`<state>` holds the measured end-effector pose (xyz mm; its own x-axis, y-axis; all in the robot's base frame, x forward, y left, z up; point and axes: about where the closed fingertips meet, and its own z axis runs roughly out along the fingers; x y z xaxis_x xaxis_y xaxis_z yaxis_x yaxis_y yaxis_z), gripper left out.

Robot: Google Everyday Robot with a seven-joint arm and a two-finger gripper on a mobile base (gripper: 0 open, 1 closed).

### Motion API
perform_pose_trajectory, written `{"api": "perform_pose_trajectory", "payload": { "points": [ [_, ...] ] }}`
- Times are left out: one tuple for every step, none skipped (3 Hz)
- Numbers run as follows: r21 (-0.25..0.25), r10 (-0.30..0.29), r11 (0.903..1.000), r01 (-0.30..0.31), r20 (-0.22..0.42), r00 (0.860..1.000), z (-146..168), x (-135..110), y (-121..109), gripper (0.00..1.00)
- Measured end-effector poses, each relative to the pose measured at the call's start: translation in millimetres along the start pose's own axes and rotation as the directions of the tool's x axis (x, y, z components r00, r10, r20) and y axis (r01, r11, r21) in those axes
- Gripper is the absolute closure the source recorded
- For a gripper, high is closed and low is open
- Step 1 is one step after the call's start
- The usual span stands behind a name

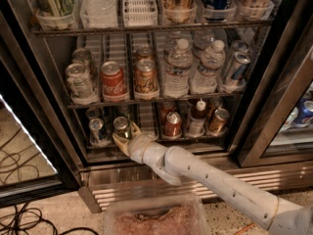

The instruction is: Pick green can from bottom shelf of fridge

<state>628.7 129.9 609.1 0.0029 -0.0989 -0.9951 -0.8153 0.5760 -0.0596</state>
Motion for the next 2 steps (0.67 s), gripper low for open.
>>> {"api": "perform_pose_trajectory", "payload": {
  "points": [
    [-0.009, -0.032, 0.9994, 0.032, 0.016, 0.999, -4.9, -15.2, 1.4, 1.0],
    [-0.01, -0.033, 0.9994, 0.033, 0.015, 0.999, -4.9, -13.9, 1.5, 1.0]
  ]
}}
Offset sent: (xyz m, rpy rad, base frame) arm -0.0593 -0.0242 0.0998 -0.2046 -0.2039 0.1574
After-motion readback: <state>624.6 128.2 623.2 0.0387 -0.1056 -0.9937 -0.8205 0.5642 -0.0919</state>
